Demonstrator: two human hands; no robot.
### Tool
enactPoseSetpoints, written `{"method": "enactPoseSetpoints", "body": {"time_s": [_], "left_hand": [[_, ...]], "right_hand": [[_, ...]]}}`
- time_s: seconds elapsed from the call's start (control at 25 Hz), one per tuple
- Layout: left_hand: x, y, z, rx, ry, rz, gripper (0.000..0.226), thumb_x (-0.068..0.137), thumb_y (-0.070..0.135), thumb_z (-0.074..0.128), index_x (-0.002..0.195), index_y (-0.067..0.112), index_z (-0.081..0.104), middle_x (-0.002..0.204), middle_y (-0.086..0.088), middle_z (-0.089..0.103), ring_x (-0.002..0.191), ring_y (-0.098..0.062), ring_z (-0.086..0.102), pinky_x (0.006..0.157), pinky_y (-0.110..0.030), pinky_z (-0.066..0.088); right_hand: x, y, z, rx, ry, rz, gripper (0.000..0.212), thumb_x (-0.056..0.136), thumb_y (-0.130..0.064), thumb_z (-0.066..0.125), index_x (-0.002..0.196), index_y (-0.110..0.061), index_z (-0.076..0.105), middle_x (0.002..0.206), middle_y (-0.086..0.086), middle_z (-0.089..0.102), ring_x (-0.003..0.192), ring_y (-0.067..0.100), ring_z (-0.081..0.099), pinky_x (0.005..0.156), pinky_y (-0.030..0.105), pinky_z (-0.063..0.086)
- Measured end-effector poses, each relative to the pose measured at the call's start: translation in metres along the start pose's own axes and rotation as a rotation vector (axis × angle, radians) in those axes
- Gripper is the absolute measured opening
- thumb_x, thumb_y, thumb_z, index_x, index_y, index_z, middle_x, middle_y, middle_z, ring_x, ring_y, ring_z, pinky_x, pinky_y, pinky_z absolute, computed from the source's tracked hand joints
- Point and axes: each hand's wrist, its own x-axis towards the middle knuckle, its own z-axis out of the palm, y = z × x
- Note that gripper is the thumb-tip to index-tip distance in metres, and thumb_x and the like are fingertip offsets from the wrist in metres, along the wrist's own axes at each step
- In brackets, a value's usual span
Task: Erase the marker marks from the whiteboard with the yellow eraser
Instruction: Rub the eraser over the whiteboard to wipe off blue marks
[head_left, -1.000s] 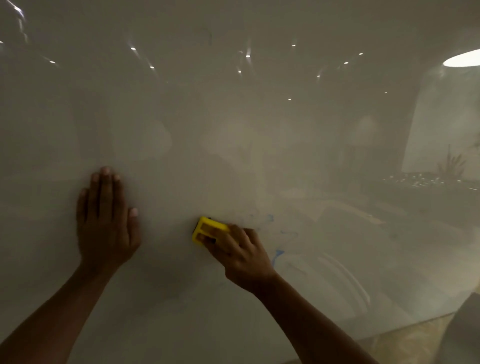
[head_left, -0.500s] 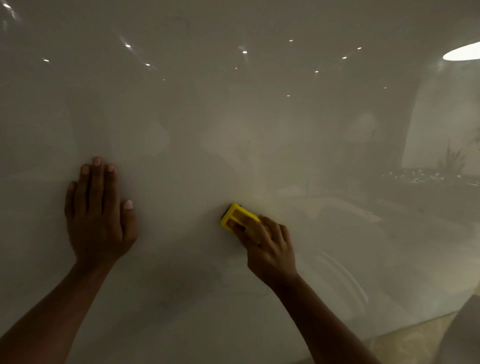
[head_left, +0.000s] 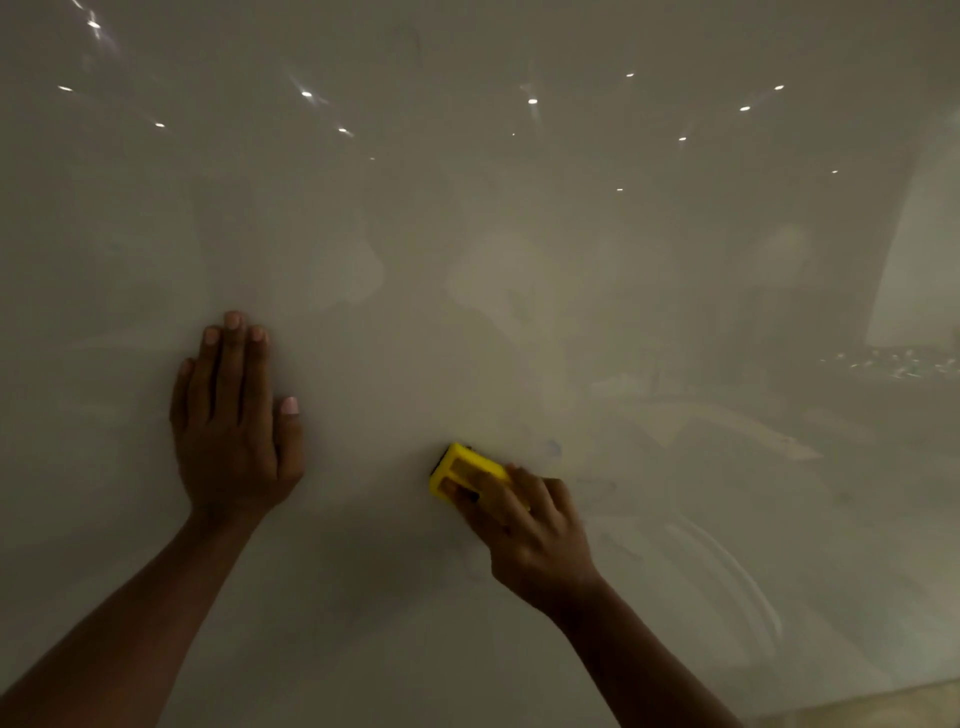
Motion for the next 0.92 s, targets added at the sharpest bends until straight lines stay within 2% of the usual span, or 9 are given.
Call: {"method": "enactPoseSetpoints", "body": {"time_s": [0.08, 0.2, 0.24, 0.32, 0.44, 0.52, 0.68, 0.84, 0.92], "left_hand": [[0.001, 0.0, -0.001, 0.002, 0.011, 0.002, 0.066, 0.112, 0.027, 0.041, 0.172, 0.001, 0.033, 0.178, -0.022, 0.034, 0.173, -0.022, 0.012, 0.139, -0.045, 0.015], [0.0, 0.0, 0.0, 0.014, 0.029, 0.006, 0.066, 0.112, 0.026, 0.042, 0.173, 0.003, 0.03, 0.178, -0.021, 0.033, 0.173, -0.025, 0.016, 0.139, -0.045, 0.016], [-0.001, 0.0, 0.0, 0.016, 0.024, 0.006, 0.066, 0.113, 0.027, 0.041, 0.174, 0.003, 0.03, 0.179, -0.02, 0.033, 0.172, -0.029, 0.02, 0.139, -0.047, 0.018], [-0.001, 0.0, 0.0, 0.007, 0.01, 0.003, 0.065, 0.114, 0.029, 0.038, 0.174, 0.005, 0.029, 0.18, -0.02, 0.032, 0.17, -0.034, 0.025, 0.137, -0.052, 0.021], [-0.001, 0.0, -0.002, -0.012, -0.004, -0.009, 0.065, 0.115, 0.031, 0.036, 0.175, 0.006, 0.028, 0.181, -0.017, 0.029, 0.173, -0.025, 0.016, 0.138, -0.049, 0.017], [-0.002, 0.0, -0.002, -0.016, -0.007, -0.017, 0.065, 0.115, 0.032, 0.036, 0.175, 0.006, 0.028, 0.181, -0.017, 0.029, 0.173, -0.021, 0.011, 0.138, -0.046, 0.014], [-0.002, 0.002, -0.001, -0.01, 0.009, -0.011, 0.066, 0.114, 0.03, 0.04, 0.174, 0.004, 0.03, 0.179, -0.02, 0.033, 0.173, -0.02, 0.011, 0.139, -0.043, 0.012], [-0.004, -0.001, -0.002, -0.011, -0.003, -0.005, 0.066, 0.114, 0.03, 0.039, 0.175, 0.006, 0.028, 0.18, -0.017, 0.03, 0.173, -0.021, 0.012, 0.139, -0.044, 0.013], [-0.005, -0.001, -0.001, -0.025, -0.006, -0.012, 0.065, 0.115, 0.031, 0.038, 0.174, 0.006, 0.029, 0.181, -0.016, 0.029, 0.172, -0.025, 0.016, 0.139, -0.046, 0.015]], "right_hand": [[0.007, 0.0, -0.001, -0.012, -0.004, -0.009, 0.061, 0.092, -0.002, 0.052, 0.146, -0.029, 0.062, 0.143, 0.0, 0.056, 0.116, 0.036, 0.06, 0.085, 0.042, 0.048], [0.026, -0.02, 0.005, 0.067, 0.091, 0.284, 0.058, 0.094, -0.006, 0.053, 0.147, -0.03, 0.061, 0.149, 0.0, 0.055, 0.113, 0.036, 0.06, 0.086, 0.042, 0.046], [0.031, -0.034, 0.009, 0.109, 0.082, 0.256, 0.056, 0.098, -0.008, 0.053, 0.149, -0.029, 0.059, 0.151, 0.0, 0.055, 0.112, 0.036, 0.061, 0.086, 0.042, 0.046], [0.033, -0.06, 0.019, 0.134, 0.013, -0.012, 0.043, 0.106, -0.015, 0.049, 0.145, -0.027, 0.063, 0.146, 0.001, 0.061, 0.111, 0.038, 0.064, 0.09, 0.044, 0.05], [0.02, -0.062, 0.029, 0.099, 0.013, -0.315, 0.032, 0.107, -0.021, 0.055, 0.133, -0.027, 0.073, 0.138, 0.001, 0.06, 0.116, 0.038, 0.062, 0.101, 0.05, 0.051], [0.007, -0.051, 0.029, 0.051, 0.03, -0.267, 0.036, 0.107, -0.02, 0.053, 0.137, -0.029, 0.07, 0.142, 0.001, 0.056, 0.119, 0.037, 0.062, 0.103, 0.05, 0.052], [-0.006, -0.052, 0.025, 0.074, 0.02, 0.078, 0.056, 0.101, -0.007, 0.039, 0.15, -0.028, 0.058, 0.145, 0.001, 0.057, 0.122, 0.039, 0.057, 0.093, 0.045, 0.051], [-0.005, -0.076, 0.03, 0.061, -0.047, -0.142, 0.04, 0.11, -0.018, 0.044, 0.143, -0.026, 0.066, 0.142, 0.004, 0.059, 0.115, 0.04, 0.065, 0.096, 0.049, 0.054], [0.0, -0.073, 0.028, 0.07, -0.027, -0.114, 0.038, 0.11, -0.02, 0.046, 0.138, -0.03, 0.069, 0.139, 0.001, 0.062, 0.115, 0.037, 0.068, 0.098, 0.048, 0.055]]}}
